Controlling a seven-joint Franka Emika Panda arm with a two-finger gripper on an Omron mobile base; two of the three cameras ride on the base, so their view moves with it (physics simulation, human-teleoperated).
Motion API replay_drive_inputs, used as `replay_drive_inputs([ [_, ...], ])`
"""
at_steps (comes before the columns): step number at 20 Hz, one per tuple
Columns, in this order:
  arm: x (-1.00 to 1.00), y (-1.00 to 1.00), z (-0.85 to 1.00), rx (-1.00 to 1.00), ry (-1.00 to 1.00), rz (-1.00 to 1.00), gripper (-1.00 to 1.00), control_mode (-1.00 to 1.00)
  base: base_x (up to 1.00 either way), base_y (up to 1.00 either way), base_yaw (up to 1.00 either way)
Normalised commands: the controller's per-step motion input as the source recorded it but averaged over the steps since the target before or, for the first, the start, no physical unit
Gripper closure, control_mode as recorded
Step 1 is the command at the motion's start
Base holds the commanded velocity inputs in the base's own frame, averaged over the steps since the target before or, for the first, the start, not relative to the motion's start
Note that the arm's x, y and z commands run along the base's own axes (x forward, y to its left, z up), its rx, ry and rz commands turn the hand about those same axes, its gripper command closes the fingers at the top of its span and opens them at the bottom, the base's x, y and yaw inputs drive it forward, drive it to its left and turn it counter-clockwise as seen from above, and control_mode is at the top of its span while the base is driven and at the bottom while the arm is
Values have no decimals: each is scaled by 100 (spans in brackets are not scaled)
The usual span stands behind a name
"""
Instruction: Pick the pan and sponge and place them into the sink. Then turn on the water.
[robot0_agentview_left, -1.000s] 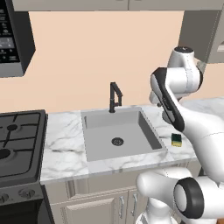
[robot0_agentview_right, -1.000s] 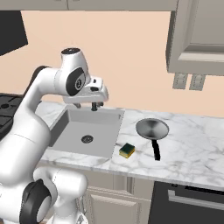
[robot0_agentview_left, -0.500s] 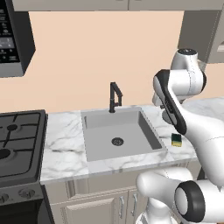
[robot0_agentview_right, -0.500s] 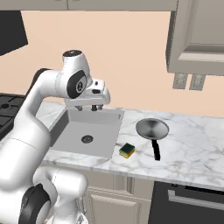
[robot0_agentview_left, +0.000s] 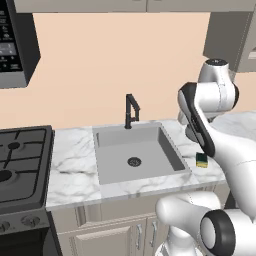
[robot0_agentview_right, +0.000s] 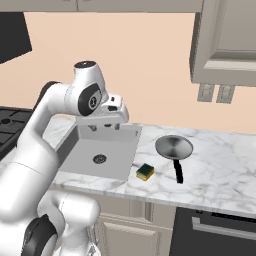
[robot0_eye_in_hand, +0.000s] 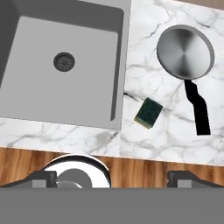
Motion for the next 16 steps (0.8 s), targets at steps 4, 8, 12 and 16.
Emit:
replay_drive_inputs([
  [4,-7,-12,-9,-1,3,-2,-100,-100,0,0,0],
  [8,0,-14,-12,-2,5,-2,-100,-100,0,0,0],
  [12,4,-9,-13,0,4,-2,-100,-100,0,0,0],
  [16,6,-11,-15,0,2,-1,-100,-100,0,0,0],
])
